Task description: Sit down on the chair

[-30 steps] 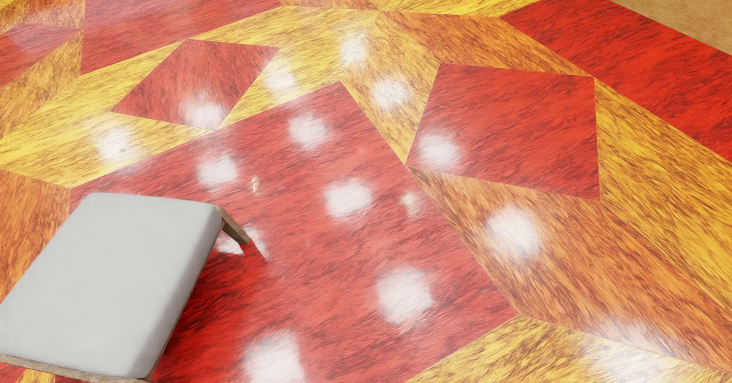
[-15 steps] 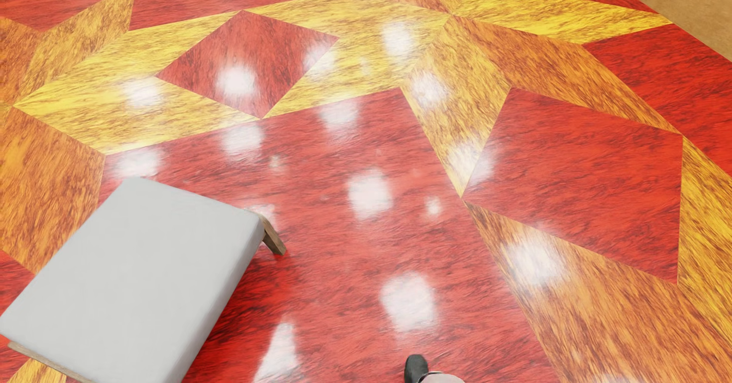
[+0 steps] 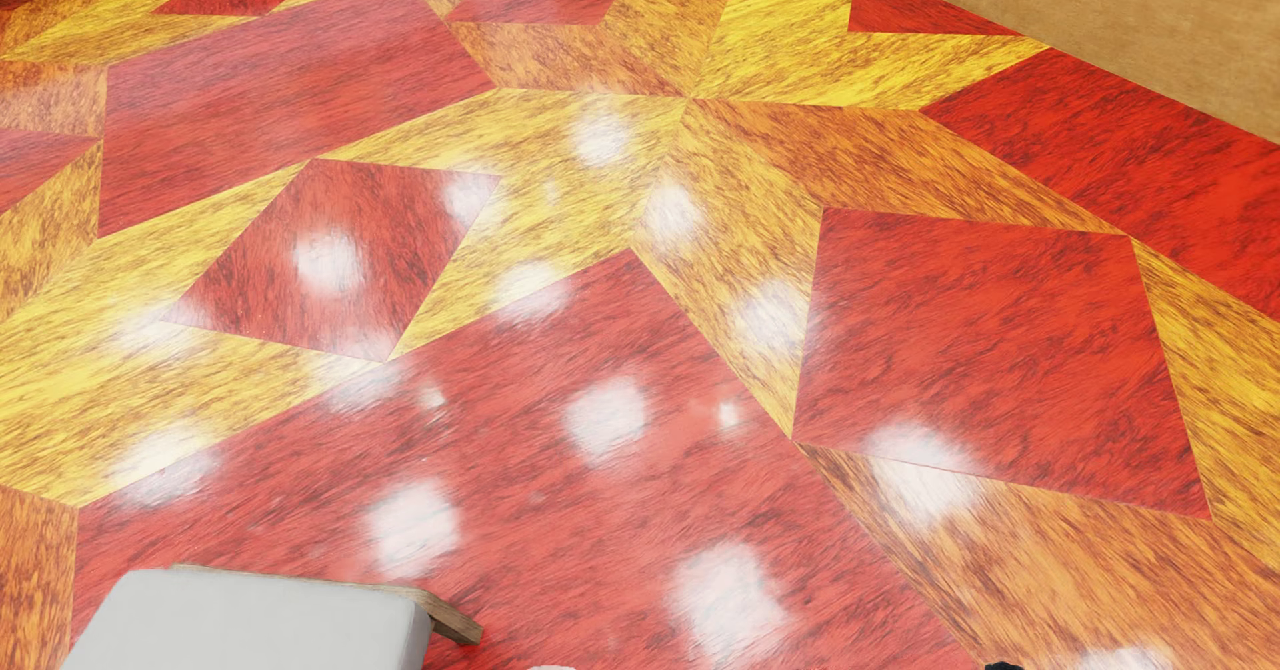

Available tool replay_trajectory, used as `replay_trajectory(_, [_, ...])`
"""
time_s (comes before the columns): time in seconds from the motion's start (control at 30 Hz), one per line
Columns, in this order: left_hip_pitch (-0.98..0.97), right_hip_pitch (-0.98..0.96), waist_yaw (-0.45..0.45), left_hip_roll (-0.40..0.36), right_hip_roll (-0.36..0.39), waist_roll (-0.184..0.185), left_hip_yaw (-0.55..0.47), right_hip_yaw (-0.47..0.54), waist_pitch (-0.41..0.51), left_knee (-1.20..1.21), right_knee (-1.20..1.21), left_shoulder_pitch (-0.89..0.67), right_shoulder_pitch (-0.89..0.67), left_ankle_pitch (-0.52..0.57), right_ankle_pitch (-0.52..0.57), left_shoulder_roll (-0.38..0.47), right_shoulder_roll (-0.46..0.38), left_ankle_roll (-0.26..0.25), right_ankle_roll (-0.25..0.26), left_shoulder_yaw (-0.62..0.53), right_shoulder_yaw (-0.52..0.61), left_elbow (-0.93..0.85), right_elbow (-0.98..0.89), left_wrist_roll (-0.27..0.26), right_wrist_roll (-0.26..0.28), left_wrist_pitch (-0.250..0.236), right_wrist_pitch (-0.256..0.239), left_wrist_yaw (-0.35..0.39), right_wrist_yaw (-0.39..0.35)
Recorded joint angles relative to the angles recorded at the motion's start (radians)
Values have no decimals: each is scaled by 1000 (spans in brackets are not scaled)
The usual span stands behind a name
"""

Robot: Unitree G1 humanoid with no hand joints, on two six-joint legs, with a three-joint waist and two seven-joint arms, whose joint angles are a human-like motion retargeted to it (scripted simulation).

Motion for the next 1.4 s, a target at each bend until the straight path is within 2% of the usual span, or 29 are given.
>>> replay_trajectory(0.07, [19,-39,-1,35,-48,-6,-40,26,-13,-212,70,24,5,52,-20,2,12,2,44,26,40,-2,-18,-27,9,-8,-12,46,-19])
replay_trajectory(0.13, [58,-78,-5,69,-92,-19,-101,65,-19,-320,121,45,2,135,-21,17,31,-17,62,31,47,-24,-26,-39,-12,43,17,43,-42])
replay_trajectory(0.17, [74,-103,-12,77,-109,-19,-98,86,-26,-320,127,52,6,139,-1,20,34,-45,78,36,52,-24,-34,-51,-12,38,17,54,-43])
replay_trajectory(0.2, [94,-127,-16,76,-126,-16,-81,107,-31,-299,118,57,6,74,34,21,35,-60,95,42,45,-25,-38,-51,-16,35,21,58,-38])
replay_trajectory(0.23, [121,-150,-26,64,-141,-15,-56,125,-26,-288,98,57,0,-9,82,22,35,-55,110,42,42,-29,-44,-53,-18,31,20,67,-44])
replay_trajectory(0.3, [179,-215,-40,28,-172,-15,-23,154,-15,-319,37,48,-22,-154,222,24,29,-22,141,38,37,-37,-54,-81,-2,16,16,105,-64])
replay_trajectory(0.33, [186,-251,-46,2,-177,-18,-8,155,-10,-328,-1,29,-40,-187,297,24,32,9,151,39,43,-27,-47,-107,18,13,13,127,-79])
replay_trajectory(0.4, [172,-297,-47,-40,-153,-18,24,142,13,-316,-6,3,-58,-188,239,21,33,45,185,41,79,-23,-45,-114,15,21,15,155,-84])
replay_trajectory(0.43, [178,-319,-52,-58,-119,-17,36,137,29,-334,53,-1,-82,-186,163,28,37,68,171,50,97,-37,-33,-118,10,18,15,170,-82])
replay_trajectory(0.47, [181,-337,-62,-76,-87,-23,38,137,35,-368,137,4,-90,-160,48,32,36,84,123,60,115,-48,-37,-127,-18,19,19,174,-73])
replay_trajectory(0.5, [206,-318,-68,-82,-59,-13,55,115,68,-417,197,-12,-111,-126,-25,22,36,35,77,40,168,-28,-27,-107,-11,-52,-9,221,-89])
replay_trajectory(0.57, [218,-278,-69,-97,-17,-11,85,56,80,-490,280,-26,-127,-89,-99,8,22,45,23,37,157,-13,-39,-76,-31,-44,-16,190,-60])
replay_trajectory(0.63, [197,-241,-68,-115,11,-16,91,39,82,-512,330,-41,-144,-76,-124,-7,13,69,-5,52,171,-1,-38,-61,-46,-40,-16,147,-49])
replay_trajectory(0.8, [111,-113,-45,-123,46,-21,97,12,85,-473,148,-77,-184,-81,-111,-26,4,86,-20,35,176,-10,-28,-56,-46,-42,-7,147,-40])
replay_trajectory(0.83, [101,-103,-41,-122,48,-31,97,13,90,-462,123,-77,-191,-83,-109,-20,10,85,-15,30,182,-19,-29,-61,-44,-49,-8,160,-48])
replay_trajectory(0.9, [102,-76,-39,-121,47,-52,110,10,103,-452,65,-78,-201,-82,-109,-12,22,81,-36,26,183,-30,-29,-59,-47,-61,-6,174,-51])
replay_trajectory(1.0, [46,-92,-36,-93,69,-42,102,16,119,-341,72,-89,-208,-96,-77,-6,17,83,-29,33,189,-47,-52,-58,-70,-49,4,156,-33])
replay_trajectory(1.07, [-36,-140,-39,-76,79,-38,63,25,146,-219,149,-113,-231,-115,-110,1,9,70,-34,34,187,-74,-67,-31,-88,-43,0,145,-37])
replay_trajectory(1.17, [-118,-242,-33,-96,76,-48,-13,46,182,-62,292,-158,-265,-147,-154,5,2,67,-22,3,196,-85,-70,-16,-71,-27,11,122,-48])
replay_trajectory(1.27, [-174,-362,-42,-103,63,-34,-16,61,219,19,425,-213,-328,-139,-183,-4,-14,40,-3,-4,226,-99,-86,-4,-74,-25,10,118,-49])
replay_trajectory(1.33, [-202,-451,-58,-106,69,-28,-8,81,245,23,534,-255,-382,-202,-215,0,-8,91,-28,-3,240,-117,-91,12,-77,-32,-7,126,-64])
replay_trajectory(1.4, [-303,-544,-62,-114,69,-23,-27,101,285,149,656,-316,-433,-232,-254,0,-8,91,-35,-15,251,-127,-108,39,-77,-36,-15,108,-72])
